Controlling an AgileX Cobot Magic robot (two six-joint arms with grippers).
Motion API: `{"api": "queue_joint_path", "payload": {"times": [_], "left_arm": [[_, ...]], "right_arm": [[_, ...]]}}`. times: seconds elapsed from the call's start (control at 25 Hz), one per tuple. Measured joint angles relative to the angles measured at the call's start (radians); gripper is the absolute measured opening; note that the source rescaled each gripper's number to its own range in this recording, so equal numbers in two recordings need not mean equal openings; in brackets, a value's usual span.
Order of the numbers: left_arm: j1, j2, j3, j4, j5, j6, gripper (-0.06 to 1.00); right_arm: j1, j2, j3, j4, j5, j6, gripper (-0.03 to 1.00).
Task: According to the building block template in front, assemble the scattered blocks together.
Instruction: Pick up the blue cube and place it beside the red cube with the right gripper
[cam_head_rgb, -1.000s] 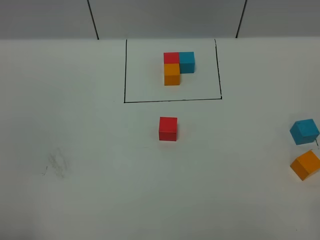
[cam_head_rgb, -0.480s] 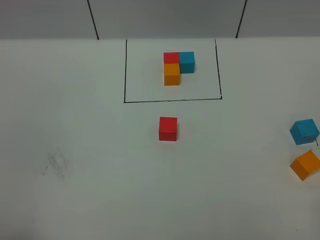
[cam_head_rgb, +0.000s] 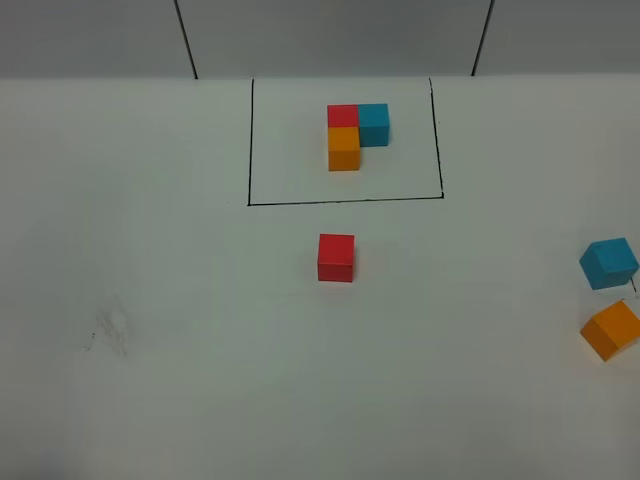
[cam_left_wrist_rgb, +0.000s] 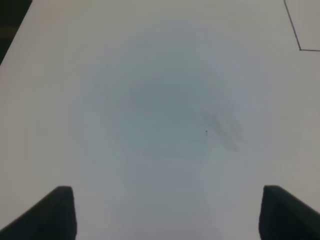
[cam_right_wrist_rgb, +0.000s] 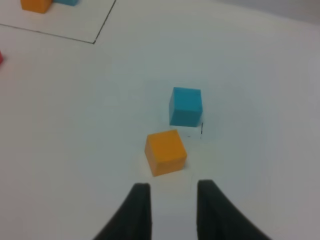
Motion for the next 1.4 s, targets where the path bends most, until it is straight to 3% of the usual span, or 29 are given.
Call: {"api": "queue_joint_path", "payload": {"times": [1.04,1.4], "left_arm": [[0.004,0.0,0.0,0.0,0.0,0.001,0.67],[0.004,0.0,0.0,0.0,0.0,0.001,0.67]], "right_arm": [[0.0,0.0,0.0,0.0,0.0,0.002,0.0],[0.0,0.012,-0.003,-0.001,-0.016,0.135,0.0]]}}
